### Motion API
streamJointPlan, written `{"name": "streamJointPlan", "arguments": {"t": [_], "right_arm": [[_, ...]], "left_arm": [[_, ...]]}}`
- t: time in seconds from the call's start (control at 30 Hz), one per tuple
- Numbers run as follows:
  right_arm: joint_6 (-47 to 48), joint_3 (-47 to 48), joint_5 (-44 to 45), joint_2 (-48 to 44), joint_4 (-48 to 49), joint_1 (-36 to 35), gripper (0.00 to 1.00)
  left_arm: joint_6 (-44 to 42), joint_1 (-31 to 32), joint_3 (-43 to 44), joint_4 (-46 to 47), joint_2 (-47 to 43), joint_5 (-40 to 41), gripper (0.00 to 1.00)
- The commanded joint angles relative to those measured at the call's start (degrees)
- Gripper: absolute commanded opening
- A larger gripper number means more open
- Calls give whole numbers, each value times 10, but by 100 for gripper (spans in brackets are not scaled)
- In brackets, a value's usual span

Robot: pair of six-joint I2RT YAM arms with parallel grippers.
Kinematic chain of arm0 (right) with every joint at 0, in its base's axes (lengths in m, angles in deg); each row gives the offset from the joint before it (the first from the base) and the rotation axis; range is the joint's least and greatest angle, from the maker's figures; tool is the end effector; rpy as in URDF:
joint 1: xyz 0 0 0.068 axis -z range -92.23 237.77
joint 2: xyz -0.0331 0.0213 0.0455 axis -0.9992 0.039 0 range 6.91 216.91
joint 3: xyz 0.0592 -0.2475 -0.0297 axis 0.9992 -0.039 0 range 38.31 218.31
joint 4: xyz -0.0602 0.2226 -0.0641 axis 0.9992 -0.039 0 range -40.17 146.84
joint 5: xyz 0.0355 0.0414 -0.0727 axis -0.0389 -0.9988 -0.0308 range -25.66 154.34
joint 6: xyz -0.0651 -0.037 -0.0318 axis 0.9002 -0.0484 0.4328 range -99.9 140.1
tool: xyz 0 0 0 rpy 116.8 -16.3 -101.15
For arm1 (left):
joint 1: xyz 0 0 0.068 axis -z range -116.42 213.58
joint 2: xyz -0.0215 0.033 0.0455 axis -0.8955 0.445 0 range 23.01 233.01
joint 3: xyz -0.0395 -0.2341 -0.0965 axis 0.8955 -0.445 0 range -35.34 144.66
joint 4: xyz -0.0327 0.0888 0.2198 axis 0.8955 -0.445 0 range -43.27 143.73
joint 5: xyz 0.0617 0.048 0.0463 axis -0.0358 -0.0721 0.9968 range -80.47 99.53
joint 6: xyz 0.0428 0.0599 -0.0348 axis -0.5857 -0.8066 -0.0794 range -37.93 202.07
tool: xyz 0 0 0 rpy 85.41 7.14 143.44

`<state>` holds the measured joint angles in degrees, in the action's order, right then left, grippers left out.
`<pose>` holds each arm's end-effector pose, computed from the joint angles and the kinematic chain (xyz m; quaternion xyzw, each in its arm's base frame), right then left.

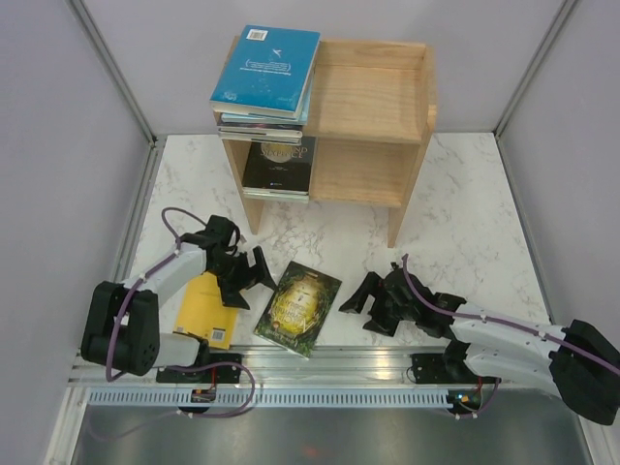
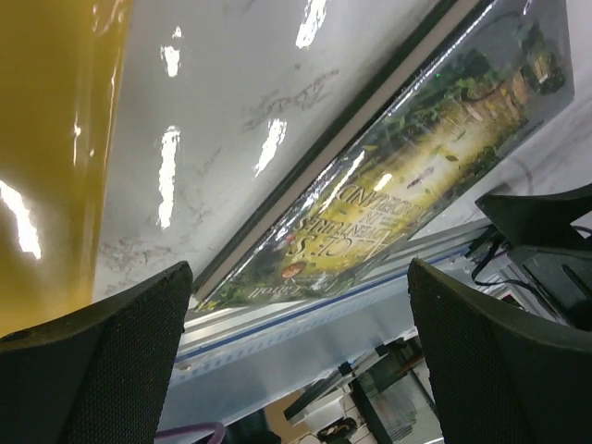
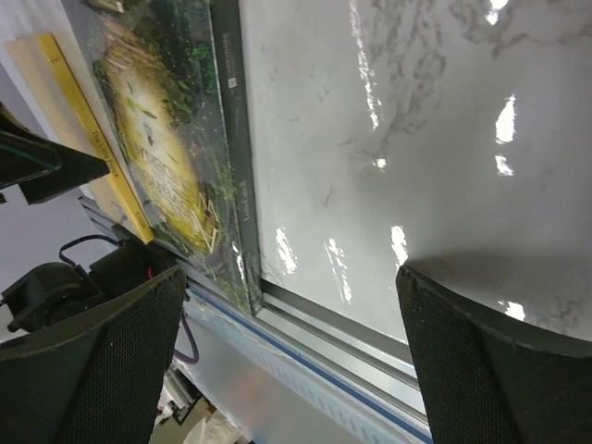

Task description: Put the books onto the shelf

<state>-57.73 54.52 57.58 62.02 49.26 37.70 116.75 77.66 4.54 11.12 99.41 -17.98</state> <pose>0.1142 0.1494 0.1192 0.2012 0.9053 0.3566 0.1134 0.1871 -0.0805 0.1359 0.1507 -0.9554 0.2536 0.0139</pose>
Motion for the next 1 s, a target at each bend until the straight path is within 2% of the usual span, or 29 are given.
{"name": "streamJointPlan", "arguments": {"t": [0.0,0.1,0.23,0.4,0.47,0.57,0.7,0.8,0.9,0.93,0.97], "right_arm": [[-14,-10,3,32,85,-6,98],[-26,-14,11,66,118,-8,98],[-39,-6,19,121,152,-20,98],[-58,15,13,246,244,-53,98],[-65,19,0,301,286,-66,98],[-75,23,-7,333,315,-81,98],[-75,18,-4,318,301,-85,95],[-77,10,7,286,283,-85,88],[-66,16,17,246,243,-85,61],[-61,20,23,225,219,-86,44],[-51,23,25,215,210,-85,36]], "left_arm": [[23,11,-14,44,24,28,100],[44,36,-47,85,47,16,100],[110,102,-106,166,56,-28,100],[184,151,-165,323,43,-107,100],[196,153,-167,339,34,-116,99],[198,152,-166,352,8,-115,99],[203,152,-166,359,-35,-111,99],[201,152,-164,356,-52,-106,99],[197,150,-160,347,-56,-108,98],[196,150,-157,340,-59,-108,98],[195,150,-153,337,-63,-110,98]]}}
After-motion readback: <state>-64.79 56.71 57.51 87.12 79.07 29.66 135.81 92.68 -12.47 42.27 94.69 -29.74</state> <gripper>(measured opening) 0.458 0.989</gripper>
